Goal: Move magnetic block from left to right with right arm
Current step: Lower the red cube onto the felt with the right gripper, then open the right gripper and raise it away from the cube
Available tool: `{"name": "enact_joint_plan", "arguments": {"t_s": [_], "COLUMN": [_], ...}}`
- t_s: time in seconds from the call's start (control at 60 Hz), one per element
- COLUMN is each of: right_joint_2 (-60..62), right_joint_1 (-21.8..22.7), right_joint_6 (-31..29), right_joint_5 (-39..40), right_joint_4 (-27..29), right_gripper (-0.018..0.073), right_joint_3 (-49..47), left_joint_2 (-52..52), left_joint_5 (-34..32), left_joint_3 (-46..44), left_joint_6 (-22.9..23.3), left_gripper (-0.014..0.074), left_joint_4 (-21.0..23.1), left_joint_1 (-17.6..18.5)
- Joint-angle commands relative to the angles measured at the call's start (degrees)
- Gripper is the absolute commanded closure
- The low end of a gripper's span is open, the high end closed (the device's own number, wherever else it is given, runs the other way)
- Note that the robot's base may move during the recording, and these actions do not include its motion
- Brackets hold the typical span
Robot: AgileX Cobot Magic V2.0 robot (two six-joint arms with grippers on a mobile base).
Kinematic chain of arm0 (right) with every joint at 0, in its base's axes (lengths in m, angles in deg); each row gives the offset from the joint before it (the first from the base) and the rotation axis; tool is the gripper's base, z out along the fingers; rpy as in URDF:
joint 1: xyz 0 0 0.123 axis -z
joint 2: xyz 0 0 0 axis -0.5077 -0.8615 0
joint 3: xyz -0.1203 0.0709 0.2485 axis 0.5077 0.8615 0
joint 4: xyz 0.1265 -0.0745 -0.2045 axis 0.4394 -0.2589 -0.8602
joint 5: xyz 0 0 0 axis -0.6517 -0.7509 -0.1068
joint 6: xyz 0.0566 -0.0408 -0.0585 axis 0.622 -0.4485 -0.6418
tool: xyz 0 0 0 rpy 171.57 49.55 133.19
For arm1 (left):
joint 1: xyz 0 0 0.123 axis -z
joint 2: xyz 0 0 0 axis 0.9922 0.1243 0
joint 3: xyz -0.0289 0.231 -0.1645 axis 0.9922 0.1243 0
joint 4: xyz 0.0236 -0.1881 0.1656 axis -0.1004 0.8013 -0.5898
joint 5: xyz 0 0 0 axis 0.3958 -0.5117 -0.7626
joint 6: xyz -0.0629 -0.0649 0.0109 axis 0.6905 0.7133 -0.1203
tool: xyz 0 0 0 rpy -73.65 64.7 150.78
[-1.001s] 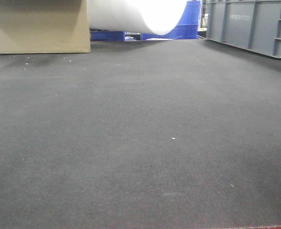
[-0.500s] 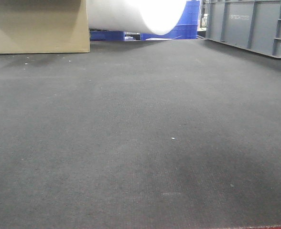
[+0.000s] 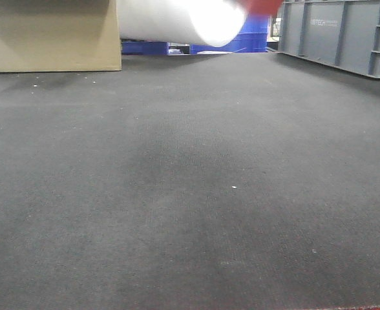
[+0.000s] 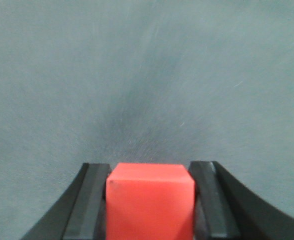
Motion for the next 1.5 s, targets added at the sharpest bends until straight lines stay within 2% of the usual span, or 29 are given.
{"name": "enact_joint_plan", "arguments": {"t_s": [0.0,0.217,0.45,0.55,0.634,0.734,0.784,1.118,1.234,1.384,1.484], "right_joint_2": [-3.5,-14.2,-19.3,-19.6,-19.6,-19.6,-19.6,-12.7,-7.8,0.0,5.5], "right_joint_1": [-0.2,-0.2,-0.2,-0.2,-0.2,-0.2,-0.2,-0.1,-0.1,-0.1,-0.1], "right_joint_6": [-0.6,-0.6,-0.6,-0.6,-0.6,-0.6,-0.6,0.1,1.3,1.3,1.3], "right_joint_5": [4.8,6.5,6.4,6.0,5.8,5.0,4.0,2.1,1.7,2.9,4.8], "right_joint_4": [0.5,0.6,0.6,0.6,0.5,0.5,0.4,0.5,0.5,0.5,0.5], "right_gripper": [0.0418,0.0418,0.039,0.0302,0.017,-0.0038,-0.0092,-0.0032,0.0111,0.0379,0.0479], "right_joint_3": [-3.0,-3.6,-3.6,-3.6,-3.6,-3.6,-3.9,-4.0,-3.2,1.0,6.1], "left_joint_2": [-0.8,-0.8,-0.8,-0.8,-0.8,-0.8,-0.8,-0.8,-0.8,-0.8,-0.8], "left_joint_5": [-5.2,-5.2,-5.2,-5.2,-5.2,-5.2,-5.2,-5.2,-5.2,-5.2,-5.2], "left_joint_3": [0.5,0.5,0.5,0.5,0.5,0.5,0.5,0.5,0.5,0.5,0.5], "left_joint_6": [0.5,0.5,0.5,0.5,0.5,0.5,0.5,0.5,0.5,0.5,0.5], "left_gripper": [0.0713,0.0713,0.0713,0.0713,0.0713,0.0713,0.0713,0.0713,0.0713,0.0713,0.0712], "left_joint_4": [0.0,0.0,0.0,0.0,0.0,0.0,0.0,0.0,0.0,0.0,0.0], "left_joint_1": [-0.1,-0.1,-0.1,-0.1,-0.1,-0.1,-0.1,-0.1,-0.1,-0.1,-0.1]}}
